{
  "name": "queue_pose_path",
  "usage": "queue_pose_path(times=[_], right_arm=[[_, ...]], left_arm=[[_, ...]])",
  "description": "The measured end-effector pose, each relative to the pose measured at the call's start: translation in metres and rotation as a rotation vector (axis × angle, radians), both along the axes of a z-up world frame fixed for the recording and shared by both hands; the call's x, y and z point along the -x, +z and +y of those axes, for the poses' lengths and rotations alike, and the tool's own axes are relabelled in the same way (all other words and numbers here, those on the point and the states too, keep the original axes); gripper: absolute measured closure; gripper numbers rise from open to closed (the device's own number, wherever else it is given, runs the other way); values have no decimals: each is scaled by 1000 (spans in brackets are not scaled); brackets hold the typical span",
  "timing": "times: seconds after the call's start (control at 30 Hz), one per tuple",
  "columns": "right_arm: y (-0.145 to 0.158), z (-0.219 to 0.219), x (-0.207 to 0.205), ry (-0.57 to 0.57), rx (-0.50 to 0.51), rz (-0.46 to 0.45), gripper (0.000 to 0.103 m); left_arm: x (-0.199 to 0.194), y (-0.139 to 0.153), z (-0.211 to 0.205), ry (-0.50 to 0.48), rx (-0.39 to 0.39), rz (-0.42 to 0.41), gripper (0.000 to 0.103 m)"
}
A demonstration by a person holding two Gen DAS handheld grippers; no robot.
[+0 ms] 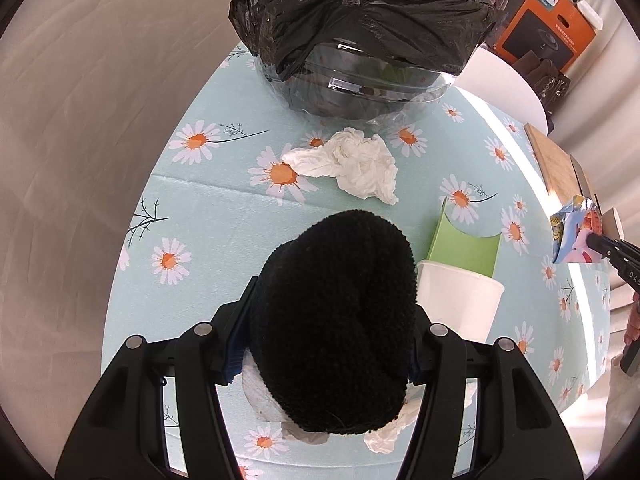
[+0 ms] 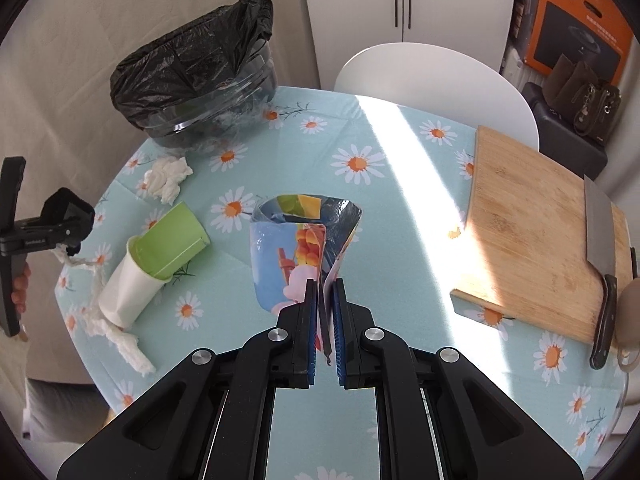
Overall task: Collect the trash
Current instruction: 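Grasp the black cloth with the left tool while the right tool grasps the picture wrapper, then carry the black cloth and picture wrapper up over the black bin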
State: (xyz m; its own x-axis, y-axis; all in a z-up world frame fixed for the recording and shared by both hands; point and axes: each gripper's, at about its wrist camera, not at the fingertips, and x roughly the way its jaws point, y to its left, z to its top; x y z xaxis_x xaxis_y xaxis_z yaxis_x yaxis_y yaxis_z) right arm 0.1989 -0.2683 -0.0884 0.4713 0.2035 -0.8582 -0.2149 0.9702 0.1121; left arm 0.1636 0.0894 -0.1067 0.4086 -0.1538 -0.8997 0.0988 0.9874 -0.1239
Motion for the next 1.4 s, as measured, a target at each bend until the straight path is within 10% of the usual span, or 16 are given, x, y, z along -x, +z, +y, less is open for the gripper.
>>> queue_pose_path(times=[0.53,1.4], right_arm=[[33,-1,45,-86,13,-62,96],[120,93,38,-343,57,-213,96]], left_arm=[[4,47,26,-86,33,-64,44],[-98,125,89,-452,18,-227,44]])
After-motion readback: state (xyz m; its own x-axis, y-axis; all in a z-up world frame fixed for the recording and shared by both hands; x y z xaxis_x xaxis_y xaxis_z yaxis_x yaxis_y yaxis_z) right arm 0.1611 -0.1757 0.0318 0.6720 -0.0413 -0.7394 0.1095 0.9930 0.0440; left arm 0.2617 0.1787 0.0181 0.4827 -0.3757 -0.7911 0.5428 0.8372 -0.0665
